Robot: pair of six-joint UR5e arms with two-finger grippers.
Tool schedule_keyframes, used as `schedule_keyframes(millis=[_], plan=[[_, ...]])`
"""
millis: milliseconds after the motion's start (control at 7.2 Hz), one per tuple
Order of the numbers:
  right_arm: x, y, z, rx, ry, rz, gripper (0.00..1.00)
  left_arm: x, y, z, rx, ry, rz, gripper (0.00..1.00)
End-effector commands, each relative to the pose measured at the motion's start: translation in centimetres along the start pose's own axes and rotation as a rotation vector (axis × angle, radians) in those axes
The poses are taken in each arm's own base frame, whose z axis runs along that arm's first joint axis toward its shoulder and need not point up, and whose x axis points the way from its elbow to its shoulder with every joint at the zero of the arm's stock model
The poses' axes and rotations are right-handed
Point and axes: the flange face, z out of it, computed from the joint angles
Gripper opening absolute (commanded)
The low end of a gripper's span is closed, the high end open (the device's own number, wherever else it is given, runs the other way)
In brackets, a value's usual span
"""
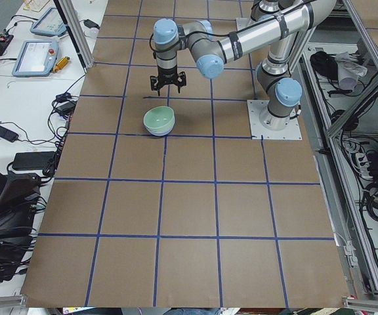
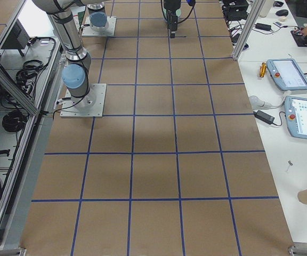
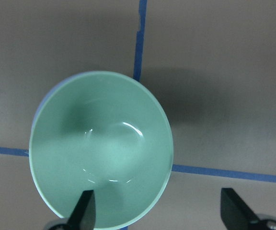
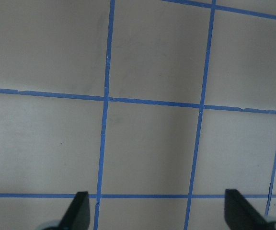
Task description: Stack green bowl on blue bowl
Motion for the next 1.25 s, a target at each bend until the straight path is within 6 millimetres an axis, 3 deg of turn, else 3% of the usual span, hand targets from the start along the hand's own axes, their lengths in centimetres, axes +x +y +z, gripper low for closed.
schedule_keyframes(millis=[0, 278, 694, 1111], plan=[[0.0, 0.0, 0.0, 0.000, 0.000, 0.000, 1.00, 1.8, -3.0, -3.3, 0.001, -0.002, -0.238, 0.96], [0.0, 0.0, 0.0, 0.000, 0.000, 0.000, 1.00, 3.1, -4.3, -4.4, 0.008, -0.024, -0.400, 1.00], [0.0, 0.0, 0.0, 0.000, 0.000, 0.000, 1.00, 5.9, -7.9, -4.7, 0.004, -0.035, -0.644, 1.00], [0.0, 0.0, 0.0, 0.000, 0.000, 0.000, 1.00, 6.8, -8.5, -4.4, -0.019, -0.010, -0.918, 1.00]])
